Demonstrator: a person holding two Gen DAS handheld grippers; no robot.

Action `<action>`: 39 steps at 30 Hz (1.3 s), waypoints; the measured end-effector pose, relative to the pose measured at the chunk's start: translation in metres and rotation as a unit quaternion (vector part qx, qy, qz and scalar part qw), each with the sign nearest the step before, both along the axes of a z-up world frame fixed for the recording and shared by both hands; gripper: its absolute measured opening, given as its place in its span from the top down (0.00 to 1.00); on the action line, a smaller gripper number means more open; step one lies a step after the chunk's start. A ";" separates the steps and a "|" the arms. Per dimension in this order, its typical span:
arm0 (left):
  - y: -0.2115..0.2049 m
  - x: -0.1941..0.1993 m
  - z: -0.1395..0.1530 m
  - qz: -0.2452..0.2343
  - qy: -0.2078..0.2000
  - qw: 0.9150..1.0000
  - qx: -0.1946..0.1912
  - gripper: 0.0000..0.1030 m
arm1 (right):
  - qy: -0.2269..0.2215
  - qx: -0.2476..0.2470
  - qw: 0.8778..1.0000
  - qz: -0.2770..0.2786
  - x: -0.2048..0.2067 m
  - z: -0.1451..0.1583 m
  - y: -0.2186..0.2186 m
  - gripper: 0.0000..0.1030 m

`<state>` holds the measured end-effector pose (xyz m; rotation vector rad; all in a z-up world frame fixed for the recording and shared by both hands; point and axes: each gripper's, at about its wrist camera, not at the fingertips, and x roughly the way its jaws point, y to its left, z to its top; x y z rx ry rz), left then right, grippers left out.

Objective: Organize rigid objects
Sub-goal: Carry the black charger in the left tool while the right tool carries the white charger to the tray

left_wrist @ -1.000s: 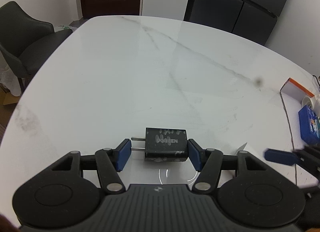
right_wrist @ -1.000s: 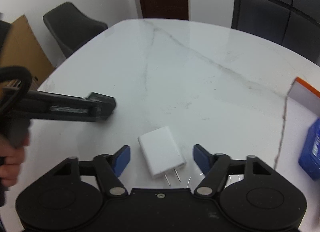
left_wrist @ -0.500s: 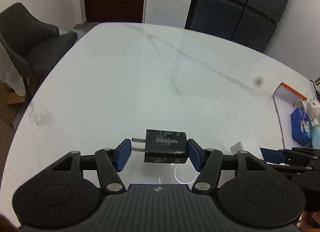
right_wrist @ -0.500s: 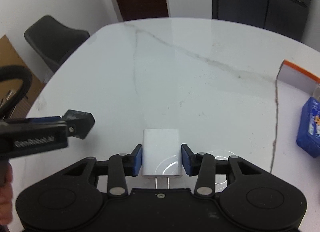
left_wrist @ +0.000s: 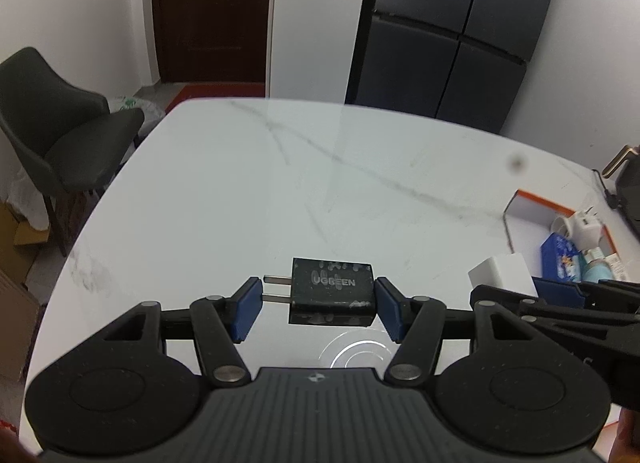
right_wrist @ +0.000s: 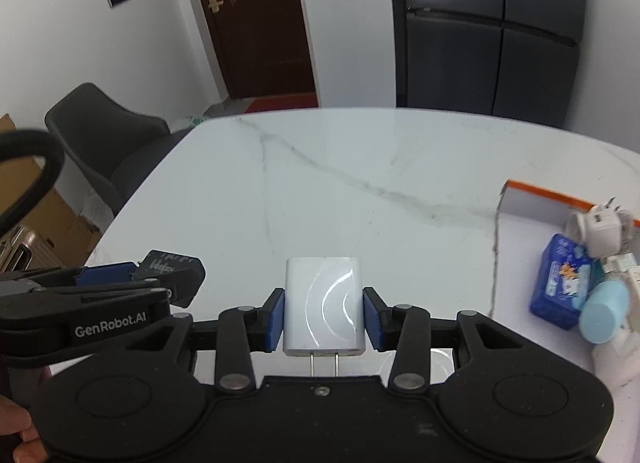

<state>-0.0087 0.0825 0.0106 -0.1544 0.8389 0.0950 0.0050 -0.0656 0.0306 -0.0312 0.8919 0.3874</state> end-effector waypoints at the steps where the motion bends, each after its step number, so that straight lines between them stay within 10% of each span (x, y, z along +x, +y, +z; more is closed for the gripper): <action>1: -0.002 -0.001 0.003 0.000 -0.002 1.000 -0.001 0.41 | -0.002 0.002 1.000 -0.002 0.002 0.002 0.000 0.51; 39: -0.069 -0.030 0.023 -0.071 -0.024 0.997 0.013 0.41 | -0.040 0.014 0.995 -0.087 -0.056 0.041 -0.078 0.51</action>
